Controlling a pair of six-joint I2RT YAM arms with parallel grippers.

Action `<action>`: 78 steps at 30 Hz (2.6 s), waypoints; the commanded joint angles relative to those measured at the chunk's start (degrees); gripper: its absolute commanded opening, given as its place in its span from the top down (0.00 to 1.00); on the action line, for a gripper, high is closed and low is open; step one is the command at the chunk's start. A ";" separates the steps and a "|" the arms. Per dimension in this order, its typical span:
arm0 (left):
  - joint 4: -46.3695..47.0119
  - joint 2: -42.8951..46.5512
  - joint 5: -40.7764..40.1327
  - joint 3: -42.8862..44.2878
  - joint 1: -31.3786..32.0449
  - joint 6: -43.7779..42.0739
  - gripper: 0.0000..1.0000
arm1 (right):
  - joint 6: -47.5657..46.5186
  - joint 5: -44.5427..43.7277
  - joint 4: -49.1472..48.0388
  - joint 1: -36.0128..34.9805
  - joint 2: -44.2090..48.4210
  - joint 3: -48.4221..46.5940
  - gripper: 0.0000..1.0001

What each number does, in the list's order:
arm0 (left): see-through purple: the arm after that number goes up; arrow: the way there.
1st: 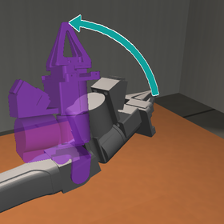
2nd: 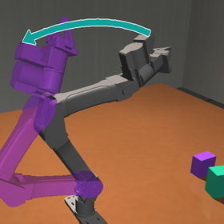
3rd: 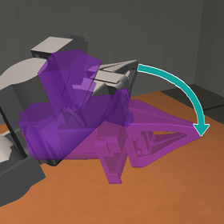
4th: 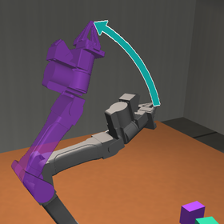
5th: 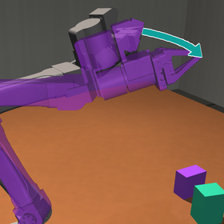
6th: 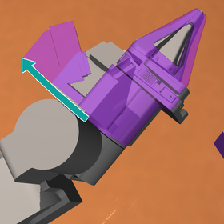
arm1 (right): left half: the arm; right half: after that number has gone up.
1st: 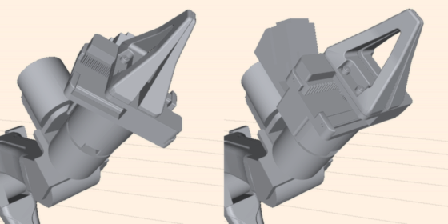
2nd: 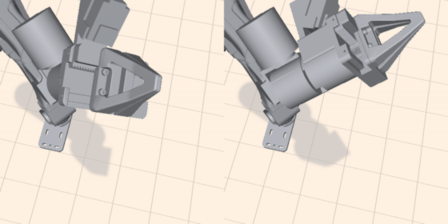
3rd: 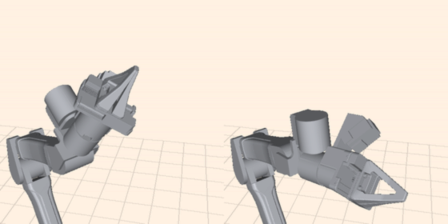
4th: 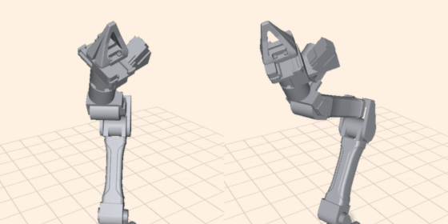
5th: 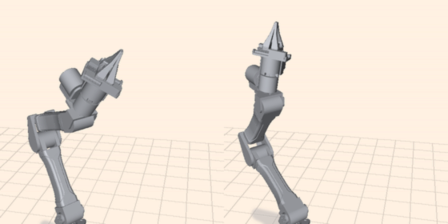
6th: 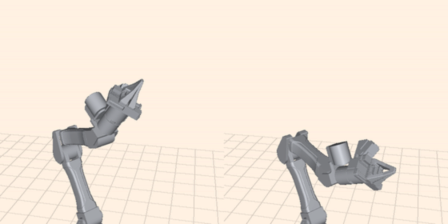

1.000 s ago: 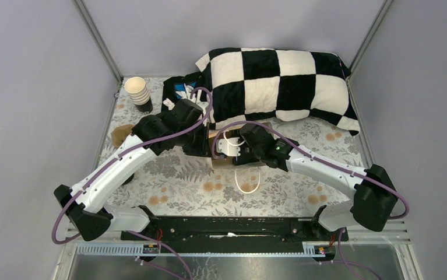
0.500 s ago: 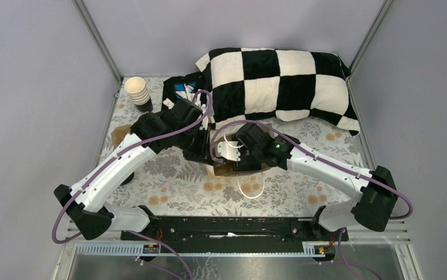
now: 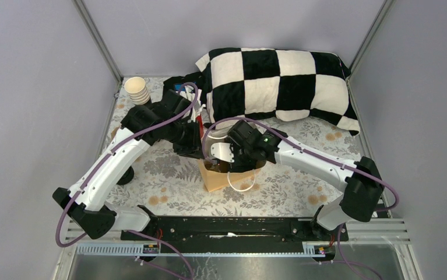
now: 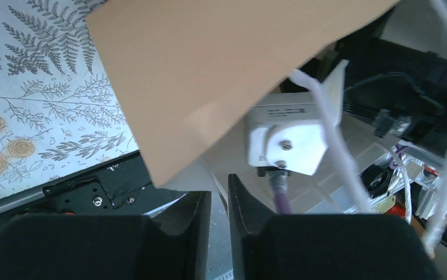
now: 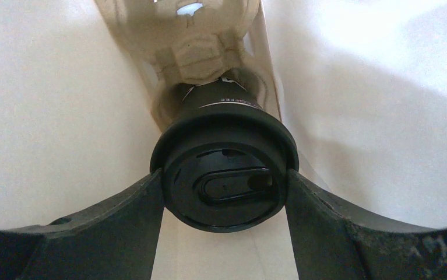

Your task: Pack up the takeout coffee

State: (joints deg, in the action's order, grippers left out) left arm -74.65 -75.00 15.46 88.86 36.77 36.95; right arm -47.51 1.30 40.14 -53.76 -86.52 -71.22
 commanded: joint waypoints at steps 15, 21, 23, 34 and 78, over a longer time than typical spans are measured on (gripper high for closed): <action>7.18 14.69 -12.87 1.67 -0.30 -8.32 0.51 | 0.49 6.68 5.50 -0.23 -13.26 -2.33 0.74; 6.87 15.32 -17.07 3.29 -0.30 -11.40 0.51 | 2.15 7.03 2.30 -0.20 -17.36 0.47 0.74; 6.96 15.75 -17.58 3.10 -0.30 -11.90 0.51 | 2.80 7.11 1.62 -0.16 -18.56 1.42 0.75; 7.02 18.72 -19.22 0.62 -0.30 -13.46 0.53 | 9.00 9.38 -0.53 -0.25 -18.43 12.53 0.78; 9.11 6.17 -12.12 -1.20 -0.30 1.73 0.44 | 32.73 -10.77 9.83 -2.32 0.46 -21.17 0.00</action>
State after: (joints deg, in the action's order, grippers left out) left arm -66.22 -68.14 1.67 87.96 36.62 37.06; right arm -20.67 -5.65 45.78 -55.51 -87.72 -86.94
